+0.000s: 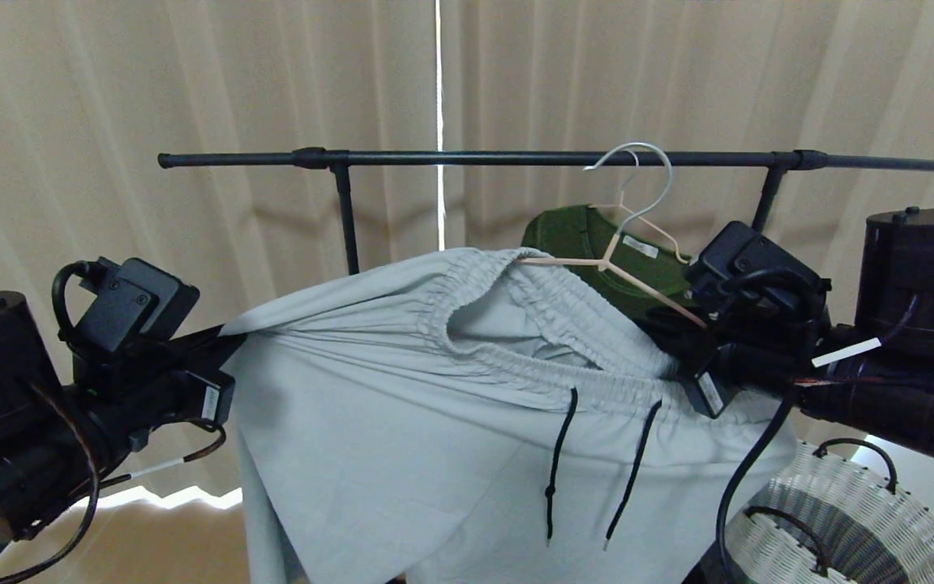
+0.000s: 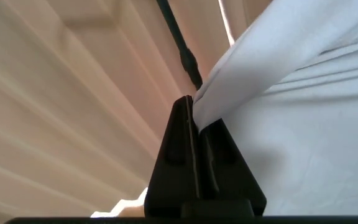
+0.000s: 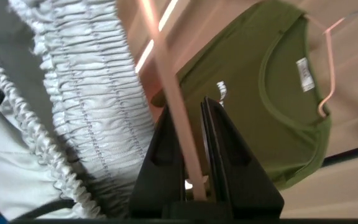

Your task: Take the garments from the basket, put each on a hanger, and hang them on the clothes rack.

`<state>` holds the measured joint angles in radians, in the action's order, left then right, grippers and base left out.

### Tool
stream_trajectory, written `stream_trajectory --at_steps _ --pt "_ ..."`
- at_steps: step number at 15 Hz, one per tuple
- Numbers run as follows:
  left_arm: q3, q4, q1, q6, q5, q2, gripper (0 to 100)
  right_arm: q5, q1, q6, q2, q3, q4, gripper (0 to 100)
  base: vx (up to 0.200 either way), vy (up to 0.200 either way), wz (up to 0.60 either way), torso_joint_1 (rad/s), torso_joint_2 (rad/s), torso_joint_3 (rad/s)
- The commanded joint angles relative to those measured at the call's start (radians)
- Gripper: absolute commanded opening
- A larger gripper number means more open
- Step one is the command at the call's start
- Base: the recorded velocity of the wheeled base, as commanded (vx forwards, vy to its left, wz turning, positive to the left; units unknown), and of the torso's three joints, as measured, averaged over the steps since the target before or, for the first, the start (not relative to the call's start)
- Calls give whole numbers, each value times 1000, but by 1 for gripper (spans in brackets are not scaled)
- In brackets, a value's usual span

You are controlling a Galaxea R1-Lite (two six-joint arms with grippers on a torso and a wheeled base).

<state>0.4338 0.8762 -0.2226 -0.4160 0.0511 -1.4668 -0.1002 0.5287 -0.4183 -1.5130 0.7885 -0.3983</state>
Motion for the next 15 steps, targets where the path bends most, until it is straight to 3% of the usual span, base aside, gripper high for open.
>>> stream_trajectory --at_steps 1,3,5,6,11,12,15 --pt "6 4 -1 0 -4 3 0 2 4 -2 0 -28 -1 0 0 0 0 0 0 0" --pt "6 6 -24 -3 -19 5 0 1 17 -2 -1 -37 1 0 0 0 0 0 0 0" --pt "3 14 -69 -1 -119 34 0 1 24 -13 -3 -37 1 0 0 0 0 0 0 0" --pt "2 14 -72 -1 -132 36 0 1 24 -27 -1 -41 1 0 0 0 0 0 0 0" --pt "-41 7 -47 -4 -126 26 0 2 22 -30 19 -38 -1 0 0 0 0 0 0 0" --pt "-44 4 -47 -4 -126 26 100 1 22 -30 19 -38 -1 0 0 0 0 0 0 0" --pt "-56 4 -49 -6 -128 39 100 -9 20 -31 30 -34 -1 0 0 0 0 0 0 0"
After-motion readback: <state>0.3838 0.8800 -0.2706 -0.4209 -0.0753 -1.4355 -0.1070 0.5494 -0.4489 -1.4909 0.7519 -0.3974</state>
